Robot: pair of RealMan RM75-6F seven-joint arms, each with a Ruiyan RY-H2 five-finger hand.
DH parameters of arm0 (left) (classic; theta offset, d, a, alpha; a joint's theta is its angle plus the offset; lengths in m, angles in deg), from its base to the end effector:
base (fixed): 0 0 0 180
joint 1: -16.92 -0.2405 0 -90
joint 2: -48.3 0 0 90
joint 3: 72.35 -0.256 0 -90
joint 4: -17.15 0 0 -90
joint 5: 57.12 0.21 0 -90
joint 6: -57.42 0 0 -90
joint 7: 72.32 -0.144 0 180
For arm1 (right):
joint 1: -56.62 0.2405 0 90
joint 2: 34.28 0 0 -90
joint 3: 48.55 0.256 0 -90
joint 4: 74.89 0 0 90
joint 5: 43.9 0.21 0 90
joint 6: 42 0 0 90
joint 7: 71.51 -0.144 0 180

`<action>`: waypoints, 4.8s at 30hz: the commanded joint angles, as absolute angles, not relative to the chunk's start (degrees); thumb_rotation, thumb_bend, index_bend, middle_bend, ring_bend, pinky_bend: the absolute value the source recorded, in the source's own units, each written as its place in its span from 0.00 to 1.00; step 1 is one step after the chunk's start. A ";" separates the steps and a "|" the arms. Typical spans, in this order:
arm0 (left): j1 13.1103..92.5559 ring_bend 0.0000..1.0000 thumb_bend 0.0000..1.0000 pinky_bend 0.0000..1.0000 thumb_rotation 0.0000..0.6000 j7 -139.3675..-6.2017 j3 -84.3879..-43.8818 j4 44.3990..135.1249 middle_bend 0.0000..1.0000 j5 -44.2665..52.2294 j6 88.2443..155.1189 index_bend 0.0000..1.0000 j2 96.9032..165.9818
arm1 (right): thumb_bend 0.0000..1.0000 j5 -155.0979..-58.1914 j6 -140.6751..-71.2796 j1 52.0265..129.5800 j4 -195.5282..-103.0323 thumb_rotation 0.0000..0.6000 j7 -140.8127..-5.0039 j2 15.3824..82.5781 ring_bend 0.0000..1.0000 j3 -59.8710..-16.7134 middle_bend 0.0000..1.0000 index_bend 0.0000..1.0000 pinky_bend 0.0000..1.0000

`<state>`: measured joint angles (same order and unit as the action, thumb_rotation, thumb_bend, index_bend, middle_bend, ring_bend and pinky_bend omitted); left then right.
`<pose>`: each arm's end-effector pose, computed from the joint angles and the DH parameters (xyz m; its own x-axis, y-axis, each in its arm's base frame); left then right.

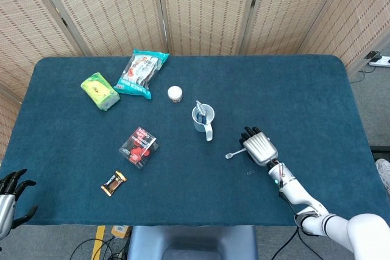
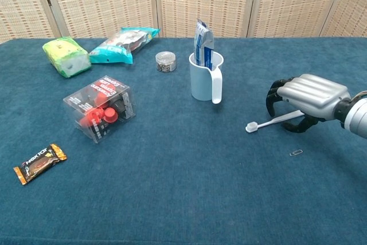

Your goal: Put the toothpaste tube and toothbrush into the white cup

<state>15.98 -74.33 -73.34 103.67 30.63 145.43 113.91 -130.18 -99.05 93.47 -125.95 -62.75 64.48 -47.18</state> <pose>-0.3419 0.1345 0.1566 0.4954 0.0614 0.8665 0.8655 0.0506 -0.4984 -0.2488 -0.3437 -0.0409 0.7324 -0.1165 0.6708 -0.6338 -0.4766 0.6092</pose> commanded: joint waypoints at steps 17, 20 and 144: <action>15.99 0.12 0.31 0.19 1.00 -74.18 -73.23 103.43 0.14 30.51 145.39 0.35 113.96 | 0.29 -130.78 -98.85 93.81 -123.59 1.00 -63.46 65.78 0.14 -47.29 0.33 0.50 0.25; 15.98 0.12 0.31 0.19 1.00 -74.18 -73.25 103.39 0.14 30.50 145.35 0.35 114.01 | 0.29 -130.81 -98.84 93.75 -123.26 1.00 -63.48 65.90 0.14 -47.35 0.34 0.51 0.25; 18.39 0.12 0.31 0.19 1.00 -76.24 -70.78 107.13 0.14 32.95 146.85 0.34 113.65 | 0.42 -121.17 -110.56 84.12 -164.60 1.00 -86.00 35.68 0.03 -37.70 0.14 0.00 0.07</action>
